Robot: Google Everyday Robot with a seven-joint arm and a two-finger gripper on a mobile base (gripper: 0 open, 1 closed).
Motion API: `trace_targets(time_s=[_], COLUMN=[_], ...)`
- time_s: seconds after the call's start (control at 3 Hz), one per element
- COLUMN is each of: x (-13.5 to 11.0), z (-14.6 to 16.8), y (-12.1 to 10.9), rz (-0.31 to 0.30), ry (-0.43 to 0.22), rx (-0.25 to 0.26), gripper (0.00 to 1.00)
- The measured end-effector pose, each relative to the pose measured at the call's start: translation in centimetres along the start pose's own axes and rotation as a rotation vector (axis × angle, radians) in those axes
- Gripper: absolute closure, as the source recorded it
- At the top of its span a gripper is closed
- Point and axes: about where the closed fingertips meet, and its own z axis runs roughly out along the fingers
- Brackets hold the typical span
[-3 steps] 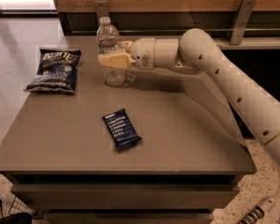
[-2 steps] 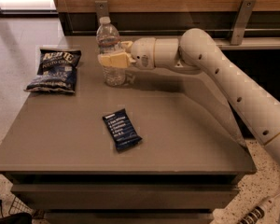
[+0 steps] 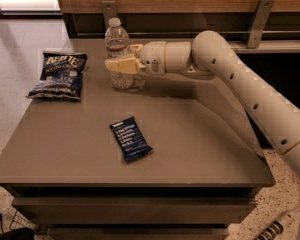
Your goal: Place water bottle upright
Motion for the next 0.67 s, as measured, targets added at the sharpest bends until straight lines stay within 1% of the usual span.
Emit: trace_targets(time_s=[0.33, 0.67], x=[-0.02, -0.03], z=[0.26, 0.37], y=[0.16, 0.22], rz=[0.000, 0.000], ry=[0.000, 0.000], rx=[-0.005, -0.007], gripper=[0.01, 0.00])
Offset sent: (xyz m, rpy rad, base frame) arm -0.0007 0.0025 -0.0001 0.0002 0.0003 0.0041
